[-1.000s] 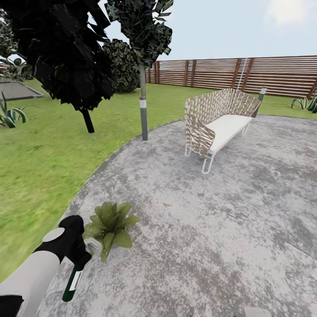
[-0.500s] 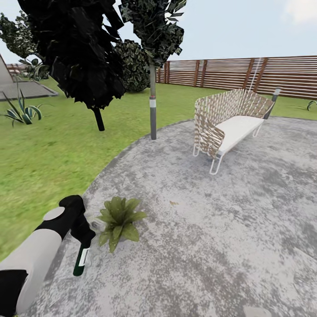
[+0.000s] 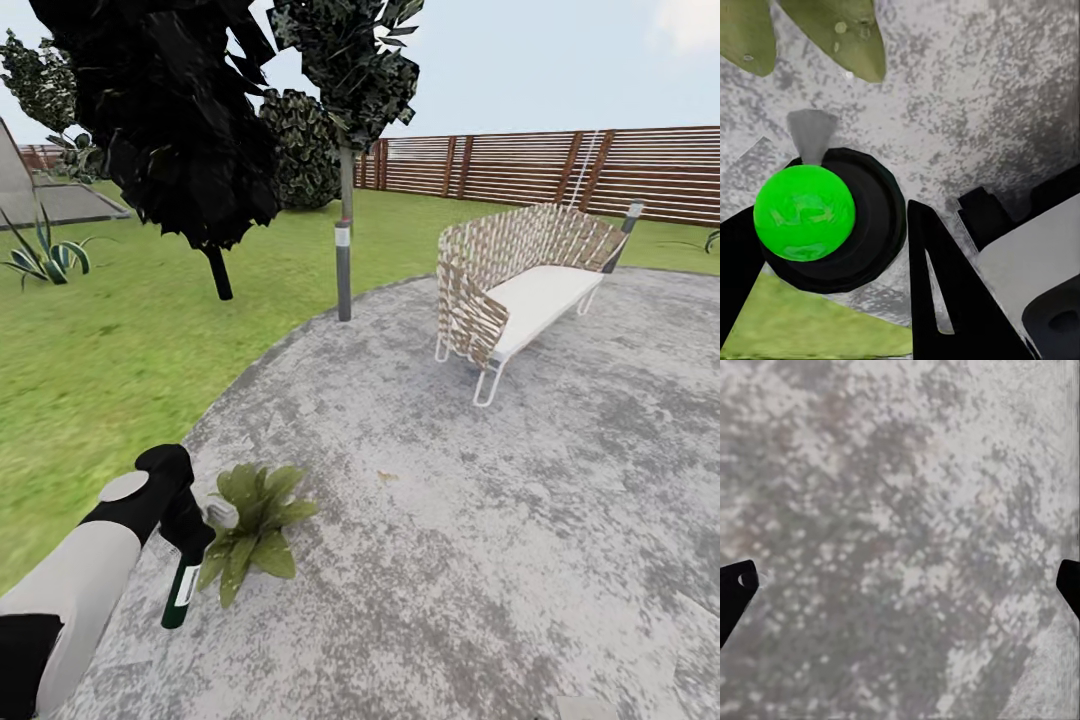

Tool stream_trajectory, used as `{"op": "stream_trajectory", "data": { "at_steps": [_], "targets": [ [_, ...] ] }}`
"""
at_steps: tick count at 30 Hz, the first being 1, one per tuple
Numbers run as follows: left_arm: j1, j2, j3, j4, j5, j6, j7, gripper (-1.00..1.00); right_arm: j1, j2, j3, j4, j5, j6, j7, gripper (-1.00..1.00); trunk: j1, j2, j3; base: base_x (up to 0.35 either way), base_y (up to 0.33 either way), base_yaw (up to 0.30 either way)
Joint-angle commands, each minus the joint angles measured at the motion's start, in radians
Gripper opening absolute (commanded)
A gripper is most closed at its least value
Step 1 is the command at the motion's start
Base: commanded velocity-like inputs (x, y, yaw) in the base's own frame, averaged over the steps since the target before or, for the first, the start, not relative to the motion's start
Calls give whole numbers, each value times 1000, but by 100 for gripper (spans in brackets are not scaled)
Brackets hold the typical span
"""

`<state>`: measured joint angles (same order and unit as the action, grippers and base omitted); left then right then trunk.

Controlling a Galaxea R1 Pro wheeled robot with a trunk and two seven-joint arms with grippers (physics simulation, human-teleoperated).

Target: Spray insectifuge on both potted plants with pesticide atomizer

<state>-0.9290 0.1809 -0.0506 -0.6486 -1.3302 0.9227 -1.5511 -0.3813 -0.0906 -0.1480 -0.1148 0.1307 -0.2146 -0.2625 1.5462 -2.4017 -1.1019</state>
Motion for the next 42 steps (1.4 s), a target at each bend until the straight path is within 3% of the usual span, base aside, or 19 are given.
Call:
{"op": "stream_trajectory", "data": {
  "at_steps": [1,3,6,15,23,31,42],
  "targets": [
    [0,-1,-3,-1,-32,11,-11,-100,-1,1,-8,1,10,-3,-1,100,0,0,-1,187,-222,9],
    [0,-3,0,-1,-71,11,-13,-100,-1,1,-8,1,10,-3,-1,100,0,0,-1,186,-222,128],
    [-1,-4,4,-2,-90,11,-13,-100,-1,3,-8,1,10,-3,-1,100,0,0,-1,191,-221,245],
    [-6,1,8,-2,-92,12,-15,-100,-1,3,-8,1,10,-3,-1,100,0,0,-1,207,-63,276],
    [7,-4,11,-1,-92,12,-15,-100,-1,4,-8,1,10,-3,-1,100,0,0,-1,0,-19,273],
    [13,-6,10,9,-90,10,-11,-100,-1,5,-8,1,10,-3,-1,100,0,0,-1,-45,-247,47],
    [15,-7,11,13,-88,22,-6,-100,-1,8,-8,1,10,-3,-1,100,0,0,-1,-46,-184,257]
  ]
}}
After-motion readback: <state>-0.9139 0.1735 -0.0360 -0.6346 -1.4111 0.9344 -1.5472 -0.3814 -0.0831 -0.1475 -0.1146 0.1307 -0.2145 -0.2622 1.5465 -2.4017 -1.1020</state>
